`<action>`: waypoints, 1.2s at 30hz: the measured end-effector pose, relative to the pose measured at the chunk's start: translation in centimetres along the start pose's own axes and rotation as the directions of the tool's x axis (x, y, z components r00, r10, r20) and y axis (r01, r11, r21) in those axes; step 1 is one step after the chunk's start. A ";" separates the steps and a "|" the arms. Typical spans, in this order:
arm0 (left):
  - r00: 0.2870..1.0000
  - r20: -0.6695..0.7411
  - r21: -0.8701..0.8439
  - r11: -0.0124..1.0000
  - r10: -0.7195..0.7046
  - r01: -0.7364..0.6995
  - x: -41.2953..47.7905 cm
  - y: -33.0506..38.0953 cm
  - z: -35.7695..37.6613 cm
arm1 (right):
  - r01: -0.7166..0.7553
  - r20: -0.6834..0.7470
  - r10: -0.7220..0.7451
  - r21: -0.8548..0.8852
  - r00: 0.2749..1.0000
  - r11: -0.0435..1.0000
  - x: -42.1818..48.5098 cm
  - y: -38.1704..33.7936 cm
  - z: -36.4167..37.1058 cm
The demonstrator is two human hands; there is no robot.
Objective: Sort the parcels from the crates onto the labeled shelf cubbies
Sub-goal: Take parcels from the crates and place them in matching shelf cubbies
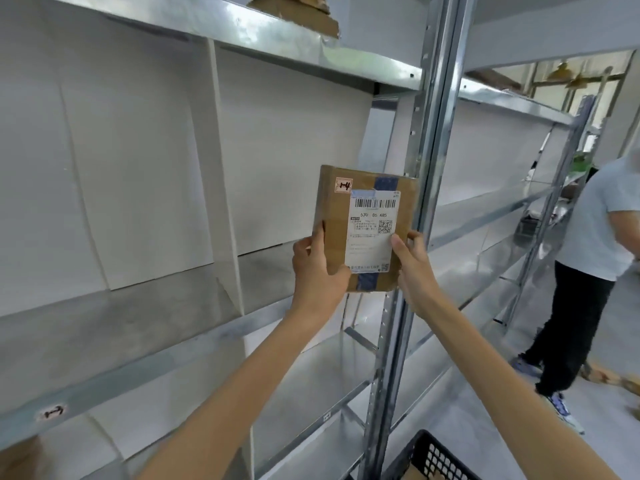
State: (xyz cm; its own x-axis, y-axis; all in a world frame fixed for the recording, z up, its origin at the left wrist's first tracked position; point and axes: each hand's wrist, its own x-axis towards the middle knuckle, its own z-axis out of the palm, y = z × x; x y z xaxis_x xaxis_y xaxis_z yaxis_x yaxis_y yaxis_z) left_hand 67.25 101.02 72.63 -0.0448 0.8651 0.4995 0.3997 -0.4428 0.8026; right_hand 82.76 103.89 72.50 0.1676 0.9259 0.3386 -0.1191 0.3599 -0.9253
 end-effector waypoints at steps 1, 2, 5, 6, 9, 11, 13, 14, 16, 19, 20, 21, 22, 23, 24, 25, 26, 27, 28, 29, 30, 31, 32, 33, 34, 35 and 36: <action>1.000 -0.021 0.011 1.000 0.006 -0.006 0.9 -0.8 -0.4 | -0.010 0.022 0.009 0.015 1.000 1.000 1.0 0.4 0.9; 0.999 -0.043 0.021 1.000 0.001 0.000 1.8 -1.7 -0.7 | -0.017 0.053 0.015 0.028 0.998 0.999 2.0 0.8 1.8; 0.990 -0.138 0.063 0.997 -0.027 0.036 4.1 -5.0 -1.3 | -0.028 0.191 0.025 0.013 0.981 1.000 4.5 2.1 4.2; 0.984 -0.173 0.070 0.996 -0.040 0.053 4.6 -5.9 -1.4 | -0.029 0.238 0.028 0.000 0.971 1.000 5.3 2.6 4.9; 0.957 -0.282 0.063 0.994 -0.072 0.093 5.7 -8.1 -1.9 | -0.040 0.359 0.046 -0.024 0.932 0.999 7.3 4.3 7.0; 0.937 -0.333 0.077 0.987 -0.109 0.142 6.4 -9.5 -2.1 | -0.046 0.427 0.051 -0.022 0.903 0.999 8.5 5.3 8.1; 0.909 -0.390 0.087 0.977 -0.147 0.195 6.7 -9.4 -2.0 | -0.034 0.487 0.043 -0.028 0.872 0.999 9.3 6.0 8.7; 0.891 -0.424 0.078 0.973 -0.163 0.216 6.6 -9.0 -1.9 | -0.021 0.517 0.037 -0.037 0.855 0.999 9.7 6.3 8.9; 0.843 -0.508 0.050 0.971 -0.175 0.232 6.3 -8.1 -1.6 | 0.014 0.586 0.024 -0.062 0.810 0.998 10.4 7.1 9.1; 0.799 -0.588 0.083 0.974 -0.123 0.212 6.0 -8.1 -1.2 | 0.048 0.671 0.003 -0.058 0.741 0.997 11.5 8.0 9.2; 0.792 -0.600 0.095 0.973 -0.111 0.208 6.0 -8.3 -1.3 | 0.049 0.690 -0.003 -0.047 0.724 0.998 11.8 8.2 9.3; 0.780 -0.616 0.095 0.973 -0.107 0.209 6.1 -8.4 -1.3 | 0.053 0.707 -0.012 -0.036 0.707 0.998 12.0 8.3 9.5; 0.760 -0.639 0.081 0.972 -0.118 0.219 6.4 -8.5 -1.4 | 0.056 0.719 -0.020 -0.026 0.694 0.998 12.2 8.4 9.8; 0.739 -0.662 0.066 0.972 -0.126 0.225 6.6 -8.6 -1.6 | 0.059 0.727 -0.028 -0.018 0.686 0.998 12.2 8.5 10.1; 0.721 -0.680 0.055 0.972 -0.133 0.230 6.7 -8.7 -1.7 | 0.064 0.731 -0.037 -0.009 0.681 0.998 12.2 8.6 10.4; 0.708 -0.694 0.049 0.971 -0.135 0.233 6.7 -8.5 -1.8 | 0.071 0.734 -0.047 -0.002 0.677 0.997 12.1 8.6 10.6; 0.697 -0.704 0.040 0.971 -0.140 0.235 6.8 -8.3 -1.8 | 0.073 0.735 -0.056 0.010 0.675 0.997 12.0 8.7 10.9; 0.687 -0.712 0.036 0.970 -0.145 0.242 6.9 -8.2 -1.7 | 0.072 0.734 -0.063 0.019 0.677 0.997 12.0 8.7 11.1; 0.678 -0.719 0.035 0.967 -0.151 0.253 6.9 -8.1 -1.7 | 0.069 0.731 -0.068 0.028 0.679 0.997 11.9 8.8 11.2; 0.669 -0.727 0.034 0.964 -0.158 0.264 7.1 -7.9 -1.6 | 0.072 0.728 -0.074 0.034 0.681 0.997 11.8 8.8 11.4; 0.658 -0.734 0.030 0.961 -0.166 0.276 7.2 -7.6 -1.6 | 0.076 0.726 -0.081 0.040 0.683 0.996 11.7 8.7 11.5; 0.648 -0.742 0.035 0.955 -0.172 0.293 7.3 -7.4 -1.7 | 0.081 0.723 -0.087 0.043 0.685 0.996 11.6 8.7 11.7; 0.639 -0.747 0.038 0.948 -0.183 0.315 7.4 -7.2 -1.7 | 0.082 0.720 -0.089 0.044 0.688 0.996 11.5 8.6 11.8; 0.632 -0.750 0.041 0.941 -0.193 0.336 7.5 -7.0 -1.8 | 0.082 0.718 -0.087 0.042 0.690 0.996 11.4 8.6 11.9; 0.629 -0.751 0.045 0.934 -0.202 0.354 7.5 -6.8 -1.8 | 0.079 0.714 -0.080 0.034 0.695 0.996 11.3 8.6 12.0; 0.629 -0.750 0.056 0.927 -0.206 0.370 7.4 -6.6 -1.8 | 0.076 0.709 -0.070 0.023 0.701 0.997 11.2 8.6 12.1; 0.630 -0.749 0.075 0.920 -0.204 0.386 7.3 -6.4 -1.6 | 0.076 0.704 -0.063 0.013 0.707 0.997 11.1 8.6 12.2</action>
State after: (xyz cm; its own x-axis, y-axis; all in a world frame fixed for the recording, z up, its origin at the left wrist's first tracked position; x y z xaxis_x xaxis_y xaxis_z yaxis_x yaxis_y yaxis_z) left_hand 62.85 109.79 71.64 -0.7955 0.4590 0.3956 0.4186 -0.0557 0.9064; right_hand 71.67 118.68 70.38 -0.5628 0.7131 0.4180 -0.1190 0.4305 -0.8947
